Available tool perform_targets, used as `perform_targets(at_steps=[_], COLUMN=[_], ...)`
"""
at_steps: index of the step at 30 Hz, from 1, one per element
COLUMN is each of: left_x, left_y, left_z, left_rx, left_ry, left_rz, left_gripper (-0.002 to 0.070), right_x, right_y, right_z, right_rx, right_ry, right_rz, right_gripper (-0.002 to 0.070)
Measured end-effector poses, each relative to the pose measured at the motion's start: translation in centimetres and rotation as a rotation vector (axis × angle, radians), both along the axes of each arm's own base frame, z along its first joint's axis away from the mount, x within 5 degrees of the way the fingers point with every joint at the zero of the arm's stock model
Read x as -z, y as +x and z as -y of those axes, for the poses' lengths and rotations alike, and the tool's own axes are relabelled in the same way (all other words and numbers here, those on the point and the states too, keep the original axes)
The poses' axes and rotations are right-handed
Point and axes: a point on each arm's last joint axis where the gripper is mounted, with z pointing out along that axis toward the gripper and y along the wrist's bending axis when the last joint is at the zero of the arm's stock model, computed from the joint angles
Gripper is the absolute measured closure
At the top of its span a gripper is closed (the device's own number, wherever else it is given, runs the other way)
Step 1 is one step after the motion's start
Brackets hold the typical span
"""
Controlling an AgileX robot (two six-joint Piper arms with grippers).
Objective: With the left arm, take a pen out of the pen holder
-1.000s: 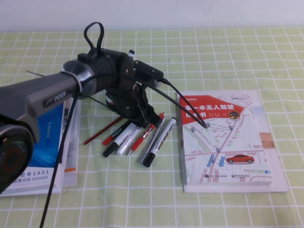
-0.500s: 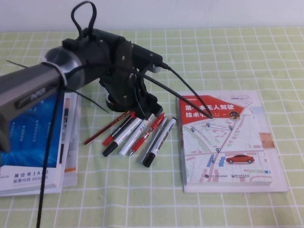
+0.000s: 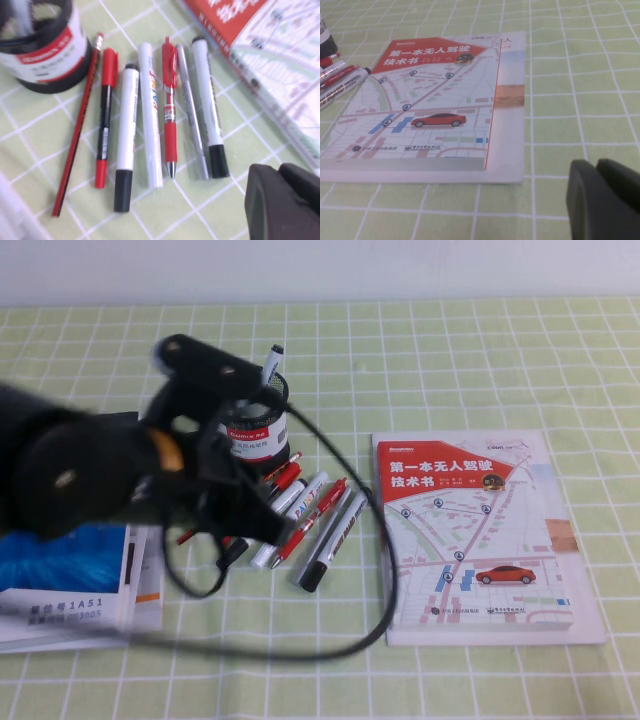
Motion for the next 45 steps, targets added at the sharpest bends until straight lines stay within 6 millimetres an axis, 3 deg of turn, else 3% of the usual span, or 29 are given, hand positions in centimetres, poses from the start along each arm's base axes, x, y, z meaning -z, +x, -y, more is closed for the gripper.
perform_targets(at_steps=[5,12,18,28,31,34,39,45], left_x=[-1.4,-0.8,-0.5,-0.7,0.0,0.9,3.6,7.0], left_y=[-4.4,-7.4,-7.7,-7.4,-8.0,-9.3,-12.2,-15.7], left_z=[-3.2,-5.5,-6.1,-6.0,-6.9,-9.2,-13.2,-15.9], left_rx=[-0.028,-0.063,-0.053,-0.047,-0.044,-0.119,-0.28,-0.433], left_ry=[-0.104,-0.149,-0.077,-0.13,-0.166,-0.23,-0.276,-0.301], left_rz=[0.107,0.114,0.123,0.238,0.317,0.395,0.56,0.731], left_gripper=[0.0675,0.0676,0.0676,0.0676,0.0676,0.0677,0.0677,0.0677], right_x=[0.0,0.0,0.0,0.0,0.0,0.0,0.0,0.0], right_y=[0.0,0.0,0.0,0.0,0.0,0.0,0.0,0.0], right_z=[0.0,0.0,0.0,0.0,0.0,0.0,0.0,0.0], right_rx=[0.0,0.0,0.0,0.0,0.0,0.0,0.0,0.0], right_ry=[0.0,0.0,0.0,0.0,0.0,0.0,0.0,0.0], right_rz=[0.0,0.0,0.0,0.0,0.0,0.0,0.0,0.0], right_gripper=[0.0691,0.0691,0.069,0.069,0.069,0.069,0.069,0.069])
